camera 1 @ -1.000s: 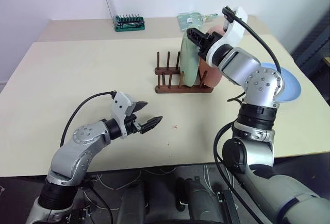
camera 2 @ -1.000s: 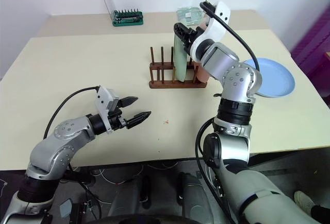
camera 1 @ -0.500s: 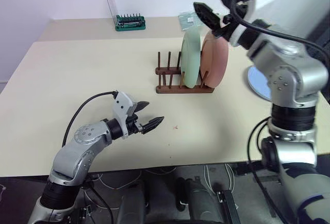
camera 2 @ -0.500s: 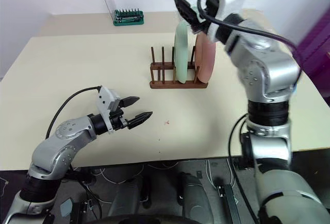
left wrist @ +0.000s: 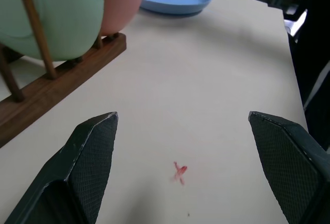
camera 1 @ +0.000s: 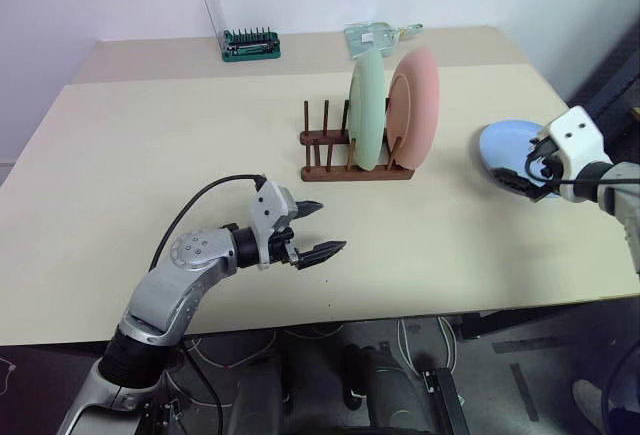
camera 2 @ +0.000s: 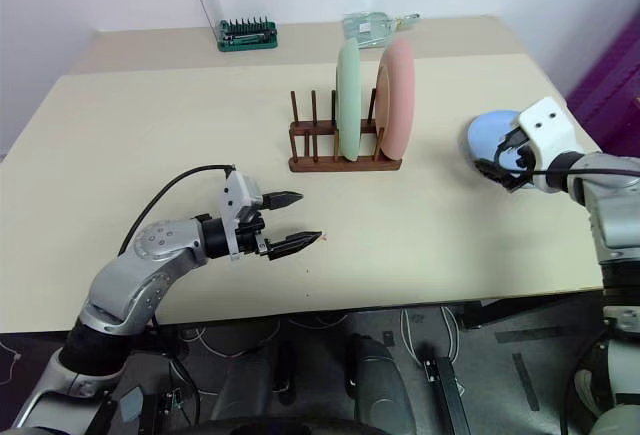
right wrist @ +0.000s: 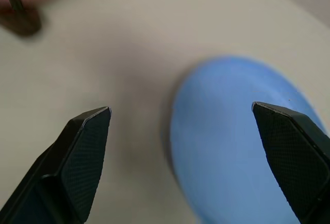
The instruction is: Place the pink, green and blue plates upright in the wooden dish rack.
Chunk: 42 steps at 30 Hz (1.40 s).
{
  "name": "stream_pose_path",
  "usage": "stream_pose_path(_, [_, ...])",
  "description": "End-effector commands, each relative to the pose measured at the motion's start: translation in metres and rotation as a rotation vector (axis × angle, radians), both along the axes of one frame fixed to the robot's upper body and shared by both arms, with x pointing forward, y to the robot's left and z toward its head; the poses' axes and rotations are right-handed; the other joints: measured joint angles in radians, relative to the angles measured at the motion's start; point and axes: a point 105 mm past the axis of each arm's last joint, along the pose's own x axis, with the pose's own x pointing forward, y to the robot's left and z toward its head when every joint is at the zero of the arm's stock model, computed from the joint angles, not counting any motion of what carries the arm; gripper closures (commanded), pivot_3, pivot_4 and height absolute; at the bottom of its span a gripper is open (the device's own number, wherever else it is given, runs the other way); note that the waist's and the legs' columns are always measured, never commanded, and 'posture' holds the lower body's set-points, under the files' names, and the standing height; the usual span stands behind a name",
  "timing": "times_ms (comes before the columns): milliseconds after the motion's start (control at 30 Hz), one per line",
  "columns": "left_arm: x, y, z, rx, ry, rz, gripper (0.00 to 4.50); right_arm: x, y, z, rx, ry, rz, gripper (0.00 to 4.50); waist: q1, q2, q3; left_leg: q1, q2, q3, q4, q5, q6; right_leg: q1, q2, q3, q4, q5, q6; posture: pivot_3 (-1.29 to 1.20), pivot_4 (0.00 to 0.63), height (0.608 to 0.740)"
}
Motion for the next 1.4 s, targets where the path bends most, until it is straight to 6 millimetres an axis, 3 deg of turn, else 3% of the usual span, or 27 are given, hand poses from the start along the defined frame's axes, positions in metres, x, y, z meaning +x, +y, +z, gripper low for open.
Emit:
stream_pose_path(33, [-0.001, -0.002, 0.009, -0.007, -0.049, -0.014, 0.31, 0.011, -0.005, 0.001, -0.045, -0.019, -0.027, 0.03, 0.0, 0.0, 0.0, 0.0, 0.0, 0.0, 0.0, 0.0, 0.0, 0.0, 0.0, 0.0, 0.0, 0.0, 0.0, 0.0, 0.15, 0.73])
stream_pose_path(167, [-0.003, 0.0, 0.009, -0.006, -0.051, -0.001, 0.31, 0.022, -0.007, -0.023, 0.006, 0.051, -0.069, 0.03, 0.001, 0.0, 0.0, 0.0, 0.0, 0.0, 0.001, 0.0, 0.0, 0.0, 0.0, 0.0, 0.001, 0.0, 0.0, 0.0, 0.15, 0.73])
stream_pose_path(267, [-0.003, 0.001, 0.009, -0.009, -0.051, 0.015, 0.31, 0.03, -0.02, -0.035, -0.05, 0.05, -0.149, 0.03, 0.002, 0.0, 0.0, 0.0, 0.0, 0.0, 0.001, 0.0, 0.0, 0.001, -0.001, 0.0, 0.001, 0.0, 0.0, 0.0, 0.15, 0.73])
stream_pose_path(400, [-0.004, 0.003, 0.01, -0.01, -0.055, 0.029, 0.31, 0.034, -0.026, -0.039, -0.103, 0.05, -0.172, 1.75, 0.005, 0.0, 0.0, 0.0, -0.001, 0.0, 0.002, 0.0, 0.0, 0.002, -0.001, 0.0, 0.001, 0.0, 0.0, 0.0, 0.15, 0.73])
stream_pose_path(500, [-0.003, 0.004, 0.009, -0.011, -0.055, 0.036, 0.31, 0.036, -0.021, -0.038, -0.092, 0.041, -0.151, 3.34, 0.002, 0.0, 0.0, 0.0, -0.001, 0.0, 0.003, 0.0, 0.0, 0.002, -0.001, 0.0, 0.001, 0.0, 0.0, 0.0, 0.15, 0.73])
stream_pose_path(567, [-0.004, 0.003, 0.01, -0.011, -0.054, 0.036, 0.31, 0.039, -0.019, -0.03, -0.107, 0.003, -0.143, 4.21, 0.001, 0.0, 0.0, 0.0, -0.001, 0.0, 0.003, 0.0, 0.0, 0.002, -0.001, 0.0, 0.001, 0.001, 0.002, 0.0, 0.15, 0.73])
stream_pose_path(600, [-0.004, 0.003, 0.01, -0.012, -0.054, 0.036, 0.31, 0.04, -0.019, -0.027, -0.116, -0.013, -0.142, 4.43, 0.001, 0.0, 0.0, 0.0, -0.001, 0.0, 0.003, 0.0, 0.0, 0.002, -0.001, 0.001, 0.002, 0.002, 0.003, 0.0, 0.15, 0.73])
stream_pose_path(667, [-0.004, 0.005, 0.009, -0.012, -0.053, 0.038, 0.31, 0.044, -0.01, -0.002, -0.149, -0.147, -0.104, 4.43, 0.001, 0.001, 0.0, 0.0, -0.001, 0.0, 0.004, 0.0, 0.0, 0.002, -0.001, 0.001, 0.002, 0.002, 0.003, 0.0, 0.15, 0.73])
stream_pose_path(767, [-0.003, 0.007, 0.008, -0.01, -0.048, 0.048, 0.31, 0.048, 0.003, 0.058, -0.191, -0.428, -0.119, 4.43, 0.0, 0.001, 0.0, 0.0, -0.001, 0.0, 0.004, 0.0, 0.0, 0.001, -0.001, 0.001, 0.002, 0.002, 0.003, 0.0, 0.15, 0.73])
stream_pose_path(900, [0.007, 0.013, 0.01, -0.025, -0.063, 0.117, 0.31, 0.032, 0.062, 0.154, -0.154, -0.84, -0.055, 4.43, -0.004, 0.002, 0.001, 0.0, 0.0, 0.001, 0.004, 0.0, 0.0, -0.001, -0.001, 0.002, 0.005, 0.002, 0.004, 0.0, 0.15, 0.73])
stream_pose_path(1000, [0.015, 0.017, 0.01, -0.027, -0.082, 0.171, 0.31, 0.014, 0.103, 0.19, -0.022, -0.982, 0.073, 4.43, 0.001, 0.002, 0.0, 0.0, 0.001, 0.0, 0.004, 0.0, 0.0, -0.001, 0.001, 0.002, 0.007, 0.002, 0.003, 0.0, 0.15, 0.73])
stream_pose_path(1100, [0.023, 0.023, 0.01, -0.026, -0.104, 0.231, 0.31, -0.015, 0.161, 0.22, 0.363, -0.986, 0.363, 4.43, 0.003, 0.002, 0.0, 0.0, 0.001, 0.0, 0.004, 0.0, 0.0, 0.0, 0.001, 0.002, 0.007, 0.002, 0.003, 0.0, 0.15, 0.73])
stream_pose_path(1133, [0.026, 0.027, 0.01, -0.033, -0.112, 0.259, 0.31, -0.024, 0.179, 0.227, 0.533, -0.932, 0.465, 4.43, 0.001, 0.002, 0.0, 0.0, 0.002, 0.0, 0.005, 0.0, 0.0, 0.0, 0.001, 0.002, 0.007, 0.002, 0.003, 0.0, 0.15, 0.73])
stream_pose_path(1233, [0.031, 0.038, 0.013, -0.05, -0.133, 0.32, 0.31, -0.047, 0.216, 0.231, 0.822, -0.749, 0.684, 4.43, 0.004, 0.002, 0.0, 0.0, 0.003, 0.0, 0.006, 0.0, 0.0, 0.0, 0.0, 0.001, 0.009, 0.004, 0.0, 0.0, 0.15, 0.73])
stream_pose_path(1333, [0.033, 0.058, 0.019, -0.079, -0.146, 0.374, 0.31, -0.057, 0.258, 0.218, 1.061, -0.462, 0.819, 4.43, 0.001, 0.002, 0.0, 0.0, 0.004, 0.0, 0.006, 0.0, 0.0, 0.0, -0.001, 0.0, 0.009, 0.005, -0.001, 0.0, 0.15, 0.73])
stream_pose_path(1400, [0.033, 0.067, 0.021, -0.082, -0.153, 0.39, 0.31, -0.055, 0.273, 0.208, 1.131, -0.332, 0.813, 4.43, -0.001, 0.002, 0.0, 0.0, 0.004, 0.0, 0.007, 0.0, 0.0, 0.0, -0.002, 0.0, 0.01, 0.005, -0.001, 0.0, 0.15, 0.73])
